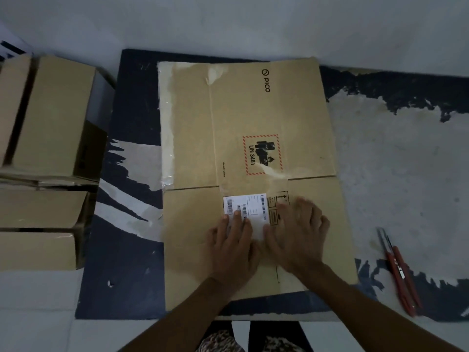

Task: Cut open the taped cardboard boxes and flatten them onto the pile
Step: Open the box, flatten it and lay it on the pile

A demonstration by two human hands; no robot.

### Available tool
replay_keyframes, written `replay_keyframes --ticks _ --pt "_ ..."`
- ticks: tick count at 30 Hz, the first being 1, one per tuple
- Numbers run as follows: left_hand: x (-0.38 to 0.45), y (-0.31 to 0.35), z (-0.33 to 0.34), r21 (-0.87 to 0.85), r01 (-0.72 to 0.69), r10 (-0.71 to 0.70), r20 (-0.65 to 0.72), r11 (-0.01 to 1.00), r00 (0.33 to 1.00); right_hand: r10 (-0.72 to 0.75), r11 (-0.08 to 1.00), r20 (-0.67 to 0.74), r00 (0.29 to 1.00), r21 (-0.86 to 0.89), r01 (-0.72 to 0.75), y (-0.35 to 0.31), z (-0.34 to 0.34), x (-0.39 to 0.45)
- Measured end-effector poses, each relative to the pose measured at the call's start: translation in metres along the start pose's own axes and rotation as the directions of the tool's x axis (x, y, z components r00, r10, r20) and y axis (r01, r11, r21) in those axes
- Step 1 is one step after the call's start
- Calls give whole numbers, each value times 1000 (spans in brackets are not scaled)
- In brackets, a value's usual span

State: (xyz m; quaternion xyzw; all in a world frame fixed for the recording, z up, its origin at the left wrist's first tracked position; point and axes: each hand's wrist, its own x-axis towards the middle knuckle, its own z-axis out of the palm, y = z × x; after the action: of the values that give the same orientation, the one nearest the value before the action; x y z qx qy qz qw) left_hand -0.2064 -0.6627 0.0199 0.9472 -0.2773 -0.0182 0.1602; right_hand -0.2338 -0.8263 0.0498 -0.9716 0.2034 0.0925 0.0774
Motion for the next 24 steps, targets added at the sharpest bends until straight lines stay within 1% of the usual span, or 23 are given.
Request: replay_keyframes --ticks 1,3,4,6,7,9,11,13,16,17,19,21,22,24 --pt "8 -6 -2 -7 -36 36 -44 999 998 17 1000 -26 1000 21 -17 -5 -7 16" --pt "20 -16 -5 -45 -103 97 -118 994 988 -4 996 -81 997 84 11 -15 -15 54" --pt "27 -19 -7 -67 -132 122 -131 989 984 -34 994 -68 997 98 41 -17 -17 74" --pt "47 -24 -11 -102 -147 135 -118 984 984 -119 989 25 993 87 117 -20 -13 105" --pt "61 -26 -14 -112 -124 112 -104 986 988 -157 986 61 986 68 153 -21 -10 114" --pt "96 -33 -19 -92 -15 6 -95 996 996 -196 981 63 979 21 195 -19 -5 119" --pt "136 -45 -20 -61 109 -114 -90 992 989 -200 980 46 979 10 199 -18 -4 119" --pt "176 -55 -18 -35 179 -181 -51 983 982 -204 979 56 977 21 203 -15 -4 120" --pt "208 -59 -12 -15 243 -241 83 970 967 -228 974 67 971 13 228 -13 -12 130" --pt "211 -59 -10 -2 261 -259 101 965 960 -227 974 47 973 32 226 -13 -17 138" --pt "211 -57 -9 30 271 -273 112 962 955 -192 977 -28 981 87 194 -16 -27 164" --pt "212 -58 -8 40 267 -270 119 963 956 -160 979 -74 984 113 168 -23 -33 200" --pt "212 -58 -8 40 266 -269 116 963 956 -172 977 -81 982 113 180 -28 -35 220" --pt "212 -57 -9 32 266 -268 105 964 958 -228 968 -45 973 95 231 -38 -37 261"
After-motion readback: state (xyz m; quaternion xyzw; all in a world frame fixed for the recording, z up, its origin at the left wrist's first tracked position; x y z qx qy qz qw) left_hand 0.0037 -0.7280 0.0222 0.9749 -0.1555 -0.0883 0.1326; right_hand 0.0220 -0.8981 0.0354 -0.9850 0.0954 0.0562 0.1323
